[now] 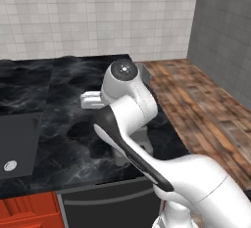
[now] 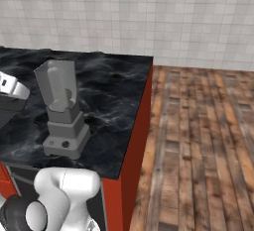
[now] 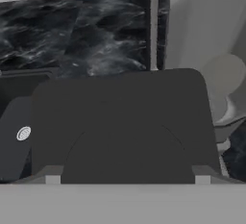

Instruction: Open the blender lid, put the orange in the blender, close the lid, and start the blender.

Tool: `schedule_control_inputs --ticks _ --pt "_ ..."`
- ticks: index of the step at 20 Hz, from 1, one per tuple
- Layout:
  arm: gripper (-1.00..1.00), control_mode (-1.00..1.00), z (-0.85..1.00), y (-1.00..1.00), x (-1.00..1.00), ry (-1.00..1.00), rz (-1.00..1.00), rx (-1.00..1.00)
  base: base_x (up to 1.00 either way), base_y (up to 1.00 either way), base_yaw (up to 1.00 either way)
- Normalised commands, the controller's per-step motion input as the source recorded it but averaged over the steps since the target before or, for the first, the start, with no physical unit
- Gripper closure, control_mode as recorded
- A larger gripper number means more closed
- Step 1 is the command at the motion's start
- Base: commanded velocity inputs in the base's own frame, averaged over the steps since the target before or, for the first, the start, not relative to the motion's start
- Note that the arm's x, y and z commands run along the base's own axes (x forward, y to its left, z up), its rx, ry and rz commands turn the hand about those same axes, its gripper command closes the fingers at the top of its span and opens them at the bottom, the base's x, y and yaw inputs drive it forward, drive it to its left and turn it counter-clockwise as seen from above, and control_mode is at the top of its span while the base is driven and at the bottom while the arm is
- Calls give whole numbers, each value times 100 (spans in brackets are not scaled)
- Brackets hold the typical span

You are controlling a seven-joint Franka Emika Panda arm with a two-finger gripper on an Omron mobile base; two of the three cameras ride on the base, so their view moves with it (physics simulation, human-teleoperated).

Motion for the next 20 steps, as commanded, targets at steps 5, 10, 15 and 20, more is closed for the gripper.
schedule_control_inputs --ticks 5,10,15,20 --pt "100 -100 96 -37 0 -13 -9 0 0 0 0" --pt "100 -100 64 -55 12 -6 -2 1 0 0 0" --pt "100 -100 47 -53 29 0 0 3 0 0 0" --pt "100 -100 22 -38 45 1 0 1 0 0 0"
